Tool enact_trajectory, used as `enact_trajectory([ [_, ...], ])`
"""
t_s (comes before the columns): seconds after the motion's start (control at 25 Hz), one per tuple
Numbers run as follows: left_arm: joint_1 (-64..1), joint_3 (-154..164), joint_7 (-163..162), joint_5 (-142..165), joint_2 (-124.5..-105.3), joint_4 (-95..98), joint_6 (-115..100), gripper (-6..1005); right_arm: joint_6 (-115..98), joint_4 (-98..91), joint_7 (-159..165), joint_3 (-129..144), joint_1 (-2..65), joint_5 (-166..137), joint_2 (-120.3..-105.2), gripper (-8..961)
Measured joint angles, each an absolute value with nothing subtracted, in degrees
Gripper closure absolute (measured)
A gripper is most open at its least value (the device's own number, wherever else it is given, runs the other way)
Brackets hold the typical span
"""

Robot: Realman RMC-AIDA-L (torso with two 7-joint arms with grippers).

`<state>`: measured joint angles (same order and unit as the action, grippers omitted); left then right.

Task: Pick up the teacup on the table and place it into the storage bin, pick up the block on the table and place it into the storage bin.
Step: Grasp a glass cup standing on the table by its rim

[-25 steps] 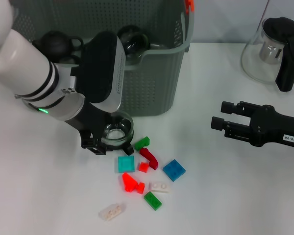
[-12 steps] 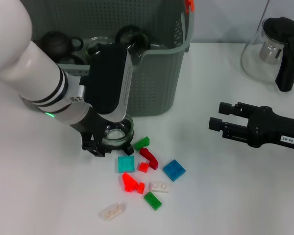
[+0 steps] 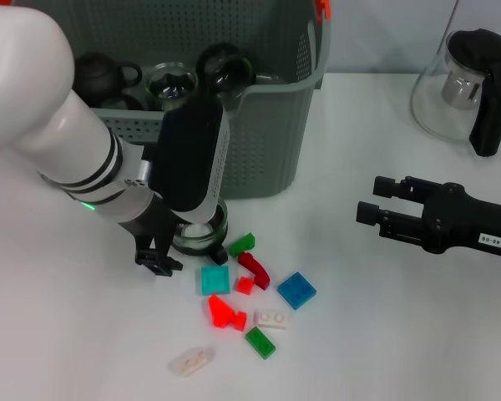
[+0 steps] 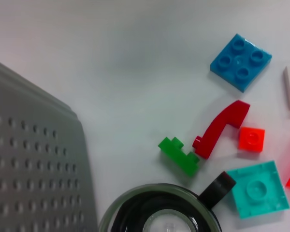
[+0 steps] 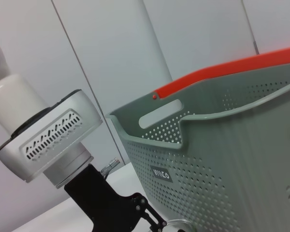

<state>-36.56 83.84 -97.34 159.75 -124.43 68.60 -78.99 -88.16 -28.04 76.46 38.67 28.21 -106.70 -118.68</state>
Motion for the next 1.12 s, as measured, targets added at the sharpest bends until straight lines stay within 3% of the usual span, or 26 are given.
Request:
enact_trajectory([
  [1.12, -36.7, 86.0, -99.2, 160.0, -124.45, 67.0, -79.2, 347, -88.3, -27.4, 75.9, 38.6, 27.5, -106.7, -118.74, 239],
])
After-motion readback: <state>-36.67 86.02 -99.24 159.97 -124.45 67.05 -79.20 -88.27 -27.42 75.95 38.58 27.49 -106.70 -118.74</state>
